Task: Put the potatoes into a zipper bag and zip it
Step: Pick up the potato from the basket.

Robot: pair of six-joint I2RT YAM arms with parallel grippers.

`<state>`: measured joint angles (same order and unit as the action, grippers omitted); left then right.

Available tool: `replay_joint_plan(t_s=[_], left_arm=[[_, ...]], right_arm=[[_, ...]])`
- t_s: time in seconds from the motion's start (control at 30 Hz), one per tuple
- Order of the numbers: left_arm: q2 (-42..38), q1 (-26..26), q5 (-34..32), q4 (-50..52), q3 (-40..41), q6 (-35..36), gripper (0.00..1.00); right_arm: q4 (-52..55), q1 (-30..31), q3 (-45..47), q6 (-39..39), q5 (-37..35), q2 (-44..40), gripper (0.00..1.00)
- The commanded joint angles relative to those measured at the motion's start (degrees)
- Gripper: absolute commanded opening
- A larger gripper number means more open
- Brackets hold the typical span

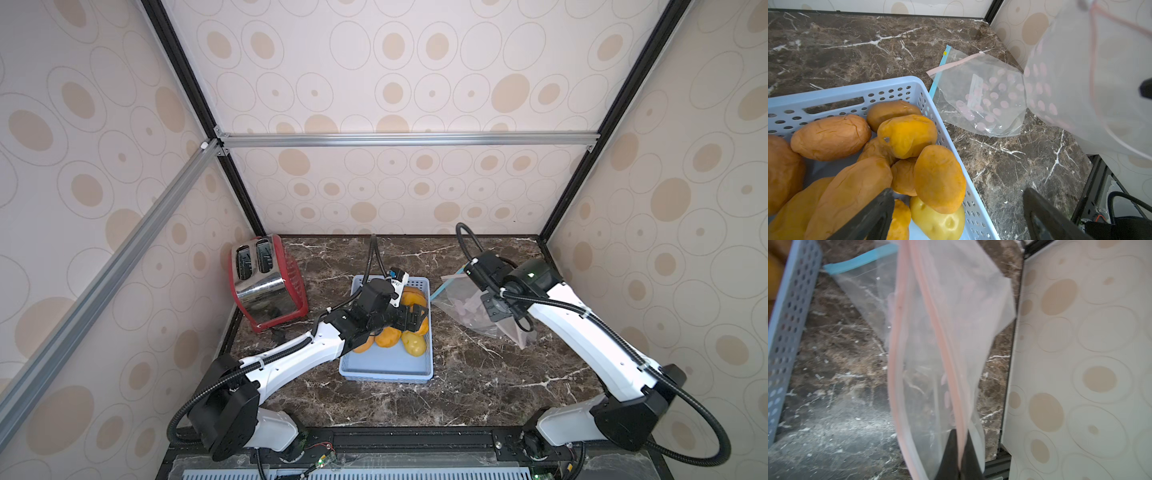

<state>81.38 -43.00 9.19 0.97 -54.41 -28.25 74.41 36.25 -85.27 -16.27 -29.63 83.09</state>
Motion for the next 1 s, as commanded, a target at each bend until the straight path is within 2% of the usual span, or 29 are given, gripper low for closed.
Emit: replay_joint_plan(t_s=[0.0, 0.1, 0.27, 0.67, 0.73, 0.8, 0.97], left_arm=[[3.4, 0.3, 1.4, -1.0, -2.4, -2.3, 0.97], [6.0, 0.3, 1.7, -1.9, -3.1, -3.8, 0.96], [9.2, 0.3, 0.2, -2.3, -3.6, -5.0, 0.93], [14.4, 0.3, 2.3, -5.2, -4.6, -6.9, 0.78], [14.9, 0.4, 2.3, -5.4, -4.7, -6.8, 0.7], [15.4, 0.3, 2.5, -5.2, -5.1, -6.7, 0.56], [13.2, 0.4, 2.1, -6.4, -3.8, -7.0, 0.43]], right_arm=[[-10.2, 0.3, 3.0, 1.4, 9.0, 2.9, 0.0], [-13.2, 0.1, 4.1, 1.4, 9.5, 5.2, 0.0], [-18.6, -1.7, 7.3, 1.7, 15.0, 4.6, 0.0], [-21.2, -4.1, 11.0, 2.0, 18.8, 3.7, 0.0], [-21.3, -4.2, 11.2, 2.1, 19.1, 3.6, 0.0], [-21.9, -4.3, 11.5, 2.2, 19.9, 3.2, 0.0], [-23.8, -4.4, 13.0, 2.7, 23.9, 1.6, 0.0]])
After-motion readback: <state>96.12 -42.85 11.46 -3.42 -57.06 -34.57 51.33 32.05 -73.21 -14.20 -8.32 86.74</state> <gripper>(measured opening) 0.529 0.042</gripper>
